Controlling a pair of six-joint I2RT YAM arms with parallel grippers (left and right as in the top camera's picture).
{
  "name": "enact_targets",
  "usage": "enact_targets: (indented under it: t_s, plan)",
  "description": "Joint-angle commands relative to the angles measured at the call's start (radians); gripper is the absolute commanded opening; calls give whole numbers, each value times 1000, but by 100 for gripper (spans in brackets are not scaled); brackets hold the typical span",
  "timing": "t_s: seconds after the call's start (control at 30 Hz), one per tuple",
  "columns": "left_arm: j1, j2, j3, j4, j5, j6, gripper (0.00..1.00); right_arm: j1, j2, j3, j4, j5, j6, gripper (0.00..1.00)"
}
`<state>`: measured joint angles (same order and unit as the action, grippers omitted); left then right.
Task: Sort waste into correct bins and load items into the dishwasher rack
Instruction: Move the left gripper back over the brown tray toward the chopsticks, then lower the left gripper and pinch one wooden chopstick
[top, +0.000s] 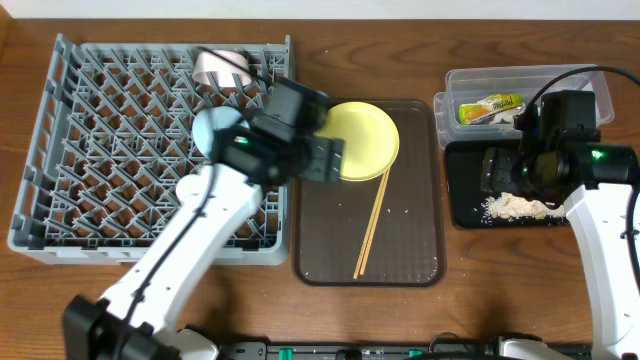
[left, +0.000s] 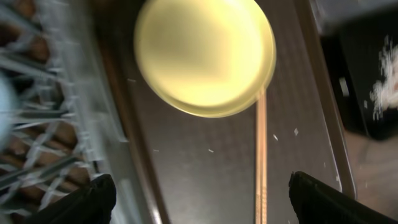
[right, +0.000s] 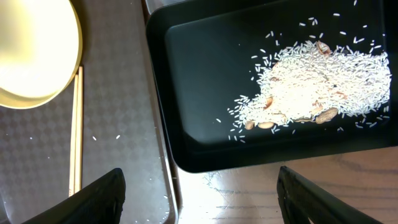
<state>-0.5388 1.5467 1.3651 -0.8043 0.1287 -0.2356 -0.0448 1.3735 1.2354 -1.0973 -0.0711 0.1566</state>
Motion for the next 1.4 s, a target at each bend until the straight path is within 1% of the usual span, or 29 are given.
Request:
enact_targets:
  t_s: [0.0, 0.27, 0.37, 0.4, 0.57, 0.8, 1.03, 1.37]
  plan:
    - [-70, 77, -21, -2, -55, 8, 90, -7, -7, 8, 1, 0, 7, 76]
    - [-183, 282, -21, -2, -55, -33, 89, -7, -7, 8, 1, 0, 2, 76]
    - [-201, 335, -21, 5, -57, -41, 88, -7, -7, 8, 1, 0, 2, 76]
    - [-204, 352, -21, 6, -60, -50, 86, -7, -7, 8, 1, 0, 2, 76]
    - [-212, 424, -21, 6, -66, -97, 85, -7, -7, 8, 0, 0, 2, 76]
    - [-231, 473, -21, 6, -66, -97, 85, -7, -7, 8, -3, 0, 2, 76]
    - [-243, 473, -21, 6, -65, -97, 85, -7, -7, 8, -2, 0, 2, 76]
    - [-242, 451, -3, -35, -35, -95, 85, -8, -7, 8, -3, 0, -1, 76]
